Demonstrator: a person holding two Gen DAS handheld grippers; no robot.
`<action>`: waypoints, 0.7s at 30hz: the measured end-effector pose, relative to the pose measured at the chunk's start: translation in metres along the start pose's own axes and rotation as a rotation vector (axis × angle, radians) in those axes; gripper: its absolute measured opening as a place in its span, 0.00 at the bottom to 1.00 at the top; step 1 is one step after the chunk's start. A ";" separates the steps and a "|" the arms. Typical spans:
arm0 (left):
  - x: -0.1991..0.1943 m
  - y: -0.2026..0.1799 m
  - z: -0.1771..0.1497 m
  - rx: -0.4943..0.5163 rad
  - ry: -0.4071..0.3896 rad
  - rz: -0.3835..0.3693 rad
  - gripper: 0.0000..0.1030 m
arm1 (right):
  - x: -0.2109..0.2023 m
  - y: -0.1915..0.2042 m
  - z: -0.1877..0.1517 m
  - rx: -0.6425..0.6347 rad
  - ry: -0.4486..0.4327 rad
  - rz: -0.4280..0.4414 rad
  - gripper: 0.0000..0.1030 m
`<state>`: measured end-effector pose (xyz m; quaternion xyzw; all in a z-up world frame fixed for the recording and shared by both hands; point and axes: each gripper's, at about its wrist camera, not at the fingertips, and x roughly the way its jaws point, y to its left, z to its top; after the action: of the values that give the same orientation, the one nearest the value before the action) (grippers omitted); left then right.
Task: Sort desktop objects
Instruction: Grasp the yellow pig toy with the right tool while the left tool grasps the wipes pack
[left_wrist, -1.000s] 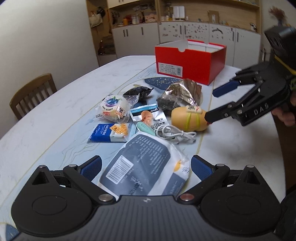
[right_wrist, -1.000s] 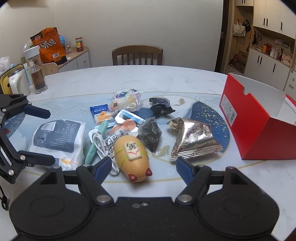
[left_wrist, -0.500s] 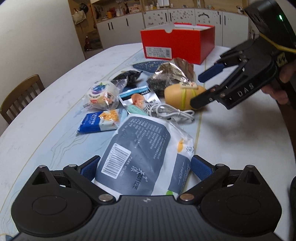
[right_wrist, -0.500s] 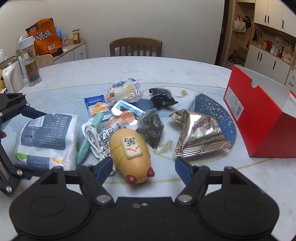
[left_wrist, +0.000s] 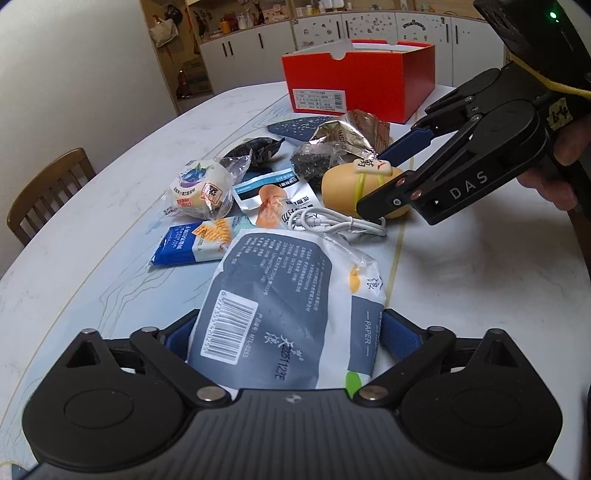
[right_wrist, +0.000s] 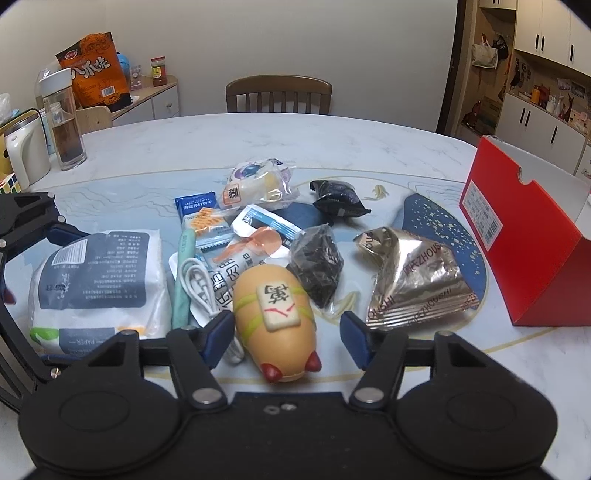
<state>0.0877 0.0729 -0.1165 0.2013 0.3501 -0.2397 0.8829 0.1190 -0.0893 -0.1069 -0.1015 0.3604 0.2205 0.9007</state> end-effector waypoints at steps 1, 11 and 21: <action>-0.001 0.000 0.000 -0.008 0.000 0.001 0.95 | 0.001 0.000 0.000 0.001 0.000 0.002 0.60; -0.004 -0.005 0.003 -0.036 0.000 0.018 0.84 | 0.002 0.002 0.001 0.032 0.016 0.028 0.56; -0.009 -0.010 0.005 -0.057 0.007 0.022 0.76 | -0.002 0.002 0.001 0.034 0.020 0.035 0.44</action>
<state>0.0785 0.0643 -0.1081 0.1807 0.3575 -0.2192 0.8897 0.1173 -0.0883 -0.1047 -0.0821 0.3748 0.2293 0.8946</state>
